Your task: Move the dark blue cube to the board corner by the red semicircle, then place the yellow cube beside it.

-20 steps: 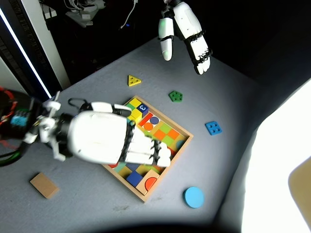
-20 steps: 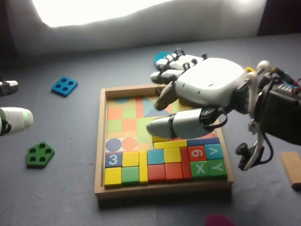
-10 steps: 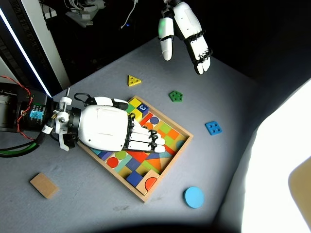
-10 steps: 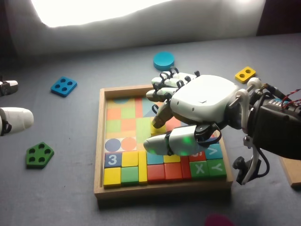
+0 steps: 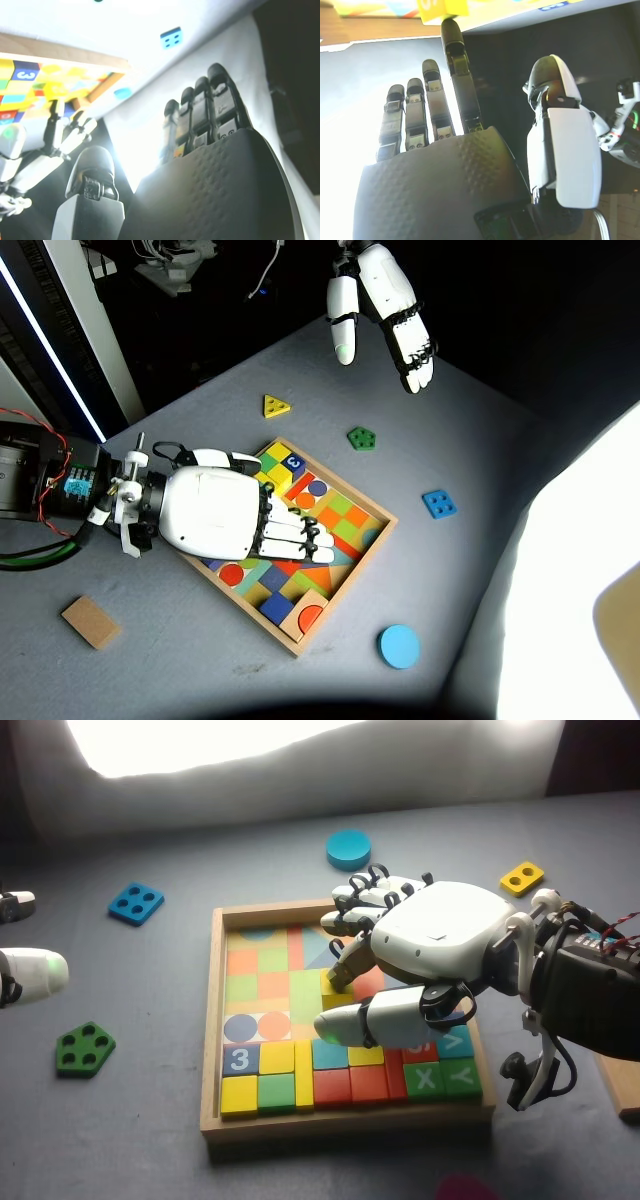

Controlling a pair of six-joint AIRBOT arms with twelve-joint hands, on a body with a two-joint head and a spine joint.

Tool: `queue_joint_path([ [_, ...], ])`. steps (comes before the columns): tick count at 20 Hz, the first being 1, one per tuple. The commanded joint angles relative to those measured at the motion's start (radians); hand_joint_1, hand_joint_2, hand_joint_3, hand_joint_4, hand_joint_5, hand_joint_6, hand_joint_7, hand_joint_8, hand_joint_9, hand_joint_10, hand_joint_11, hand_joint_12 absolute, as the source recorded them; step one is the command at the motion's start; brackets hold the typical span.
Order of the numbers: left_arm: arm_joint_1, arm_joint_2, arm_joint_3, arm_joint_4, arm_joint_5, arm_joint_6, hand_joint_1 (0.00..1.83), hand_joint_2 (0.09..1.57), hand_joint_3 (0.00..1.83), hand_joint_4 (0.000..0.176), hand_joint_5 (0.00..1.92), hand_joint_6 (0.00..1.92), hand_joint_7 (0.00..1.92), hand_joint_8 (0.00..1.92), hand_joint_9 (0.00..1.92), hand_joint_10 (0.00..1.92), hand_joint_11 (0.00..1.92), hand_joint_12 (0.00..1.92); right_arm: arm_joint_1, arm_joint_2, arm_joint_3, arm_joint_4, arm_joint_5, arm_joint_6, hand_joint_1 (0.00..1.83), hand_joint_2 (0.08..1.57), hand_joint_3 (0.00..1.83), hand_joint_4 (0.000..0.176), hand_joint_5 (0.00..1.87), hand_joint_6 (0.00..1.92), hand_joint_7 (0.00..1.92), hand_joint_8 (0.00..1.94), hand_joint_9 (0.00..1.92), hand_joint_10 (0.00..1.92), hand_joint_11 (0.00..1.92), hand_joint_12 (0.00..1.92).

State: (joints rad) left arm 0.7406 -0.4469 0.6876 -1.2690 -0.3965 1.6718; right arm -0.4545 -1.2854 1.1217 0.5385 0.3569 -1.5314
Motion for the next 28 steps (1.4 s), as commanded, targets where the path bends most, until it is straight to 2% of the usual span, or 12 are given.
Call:
queue_joint_path([
  [1,-0.007,0.001,0.007,0.026,-0.068,-0.002,0.05,1.28,0.0,0.039,0.06,0.0,0.05,0.0,0.04,0.0,0.0,0.27,-0.007,0.004,0.005,-0.012,0.068,-0.01,0.0,1.17,0.0,0.0,0.78,0.0,0.21,0.0,0.0,0.0,0.0,0.0],
  [8,-0.007,0.001,0.009,0.026,-0.068,-0.002,0.06,1.28,0.0,0.037,0.07,0.0,0.05,0.0,0.04,0.0,0.0,0.25,-0.008,0.015,0.069,-0.012,0.077,-0.012,0.0,1.16,0.0,0.0,0.77,0.0,0.21,0.0,0.0,0.0,0.0,0.0],
  [10,-0.007,0.001,0.01,0.026,-0.068,-0.002,0.07,1.27,0.0,0.034,0.08,0.0,0.05,0.0,0.05,0.0,0.0,0.31,-0.011,0.024,0.079,-0.012,0.077,-0.011,0.0,1.16,0.0,0.0,0.77,0.0,0.21,0.0,0.01,0.0,0.0,0.0],
  [11,-0.007,0.001,0.01,0.026,-0.068,-0.002,0.09,1.27,0.0,0.038,0.08,0.0,0.05,0.0,0.05,0.0,0.0,0.29,-0.012,0.028,0.08,-0.012,0.077,-0.01,0.0,1.16,0.0,0.0,0.77,0.0,0.21,0.0,0.0,0.0,0.0,0.0],
  [14,-0.007,0.001,0.011,0.026,-0.068,-0.002,0.06,1.28,0.0,0.035,0.07,0.0,0.04,0.0,0.03,0.0,0.0,0.21,-0.016,0.03,0.095,-0.012,0.077,-0.008,0.0,1.16,0.0,0.001,0.78,0.01,0.22,0.01,0.01,0.0,0.0,0.0],
  [18,-0.007,0.001,0.01,0.026,-0.068,-0.002,0.06,1.28,0.0,0.028,0.09,0.0,0.06,0.0,0.04,0.01,0.0,0.25,-0.019,0.03,0.113,-0.012,0.074,-0.009,0.0,1.16,0.0,0.0,0.77,0.0,0.22,0.01,0.01,0.0,0.0,0.0],
  [21,-0.007,0.001,0.009,0.026,-0.068,-0.002,0.07,1.28,0.0,0.035,0.07,0.0,0.04,0.0,0.04,0.0,0.0,0.26,-0.021,0.029,0.127,-0.012,0.075,-0.003,0.0,1.16,0.0,0.0,0.77,0.0,0.2,0.0,0.0,0.0,0.0,0.0],
  [22,-0.007,0.001,0.009,0.026,-0.068,-0.002,0.06,1.28,0.0,0.03,0.07,0.0,0.03,0.0,0.03,0.0,0.0,0.24,-0.021,0.029,0.132,-0.012,0.075,-0.001,0.0,1.16,0.0,0.0,0.76,0.0,0.19,0.0,0.0,0.0,0.0,0.0],
  [24,-0.007,0.001,0.009,0.026,-0.068,-0.002,0.05,1.28,0.0,0.032,0.06,0.0,0.02,0.0,0.02,0.01,0.0,0.18,-0.019,0.029,0.138,-0.012,0.075,0.002,0.0,1.16,0.0,0.003,0.77,0.0,0.2,0.01,0.0,0.0,0.0,0.0],
  [26,-0.008,0.002,0.009,0.026,-0.069,-0.002,0.05,1.28,0.0,0.028,0.08,0.0,0.05,0.01,0.05,0.01,0.0,0.27,-0.014,0.031,0.14,-0.012,0.075,0.002,0.0,1.16,0.0,0.003,0.78,0.01,0.21,0.01,0.01,0.0,0.0,0.0],
  [28,-0.008,0.002,0.009,0.026,-0.07,-0.002,0.05,1.27,0.0,0.033,0.08,0.0,0.05,0.0,0.04,0.01,0.0,0.27,-0.007,0.034,0.139,-0.012,0.073,0.003,0.0,1.15,0.0,0.003,0.78,0.01,0.22,0.01,0.01,0.01,0.0,0.0],
])
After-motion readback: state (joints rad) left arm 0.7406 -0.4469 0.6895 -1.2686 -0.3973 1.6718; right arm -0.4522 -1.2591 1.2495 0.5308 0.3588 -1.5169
